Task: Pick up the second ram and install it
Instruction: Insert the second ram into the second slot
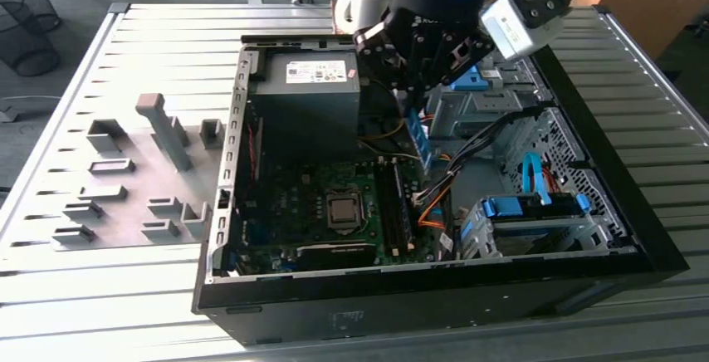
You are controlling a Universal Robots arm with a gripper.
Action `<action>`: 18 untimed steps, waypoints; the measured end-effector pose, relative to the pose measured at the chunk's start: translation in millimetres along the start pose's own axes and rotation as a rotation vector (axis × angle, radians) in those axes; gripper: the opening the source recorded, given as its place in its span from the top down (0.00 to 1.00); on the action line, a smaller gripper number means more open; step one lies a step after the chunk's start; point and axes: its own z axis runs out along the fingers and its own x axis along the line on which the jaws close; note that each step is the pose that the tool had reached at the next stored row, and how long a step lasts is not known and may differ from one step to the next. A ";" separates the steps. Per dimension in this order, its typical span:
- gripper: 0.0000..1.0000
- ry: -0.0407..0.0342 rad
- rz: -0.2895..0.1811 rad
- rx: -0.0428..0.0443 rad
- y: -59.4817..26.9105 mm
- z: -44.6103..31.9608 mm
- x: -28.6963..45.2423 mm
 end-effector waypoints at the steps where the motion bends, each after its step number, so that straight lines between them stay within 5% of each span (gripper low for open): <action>1: 0.86 0.0002 0.014 0.0005 0.0 0.6 0.0; 3: 0.86 -0.0021 0.035 0.0038 0.1 1.6 -0.1; 8: 0.86 -0.0257 0.048 0.0227 0.2 4.6 -0.1; 18: 0.86 -0.0241 0.133 0.0215 0.6 18.1 -0.5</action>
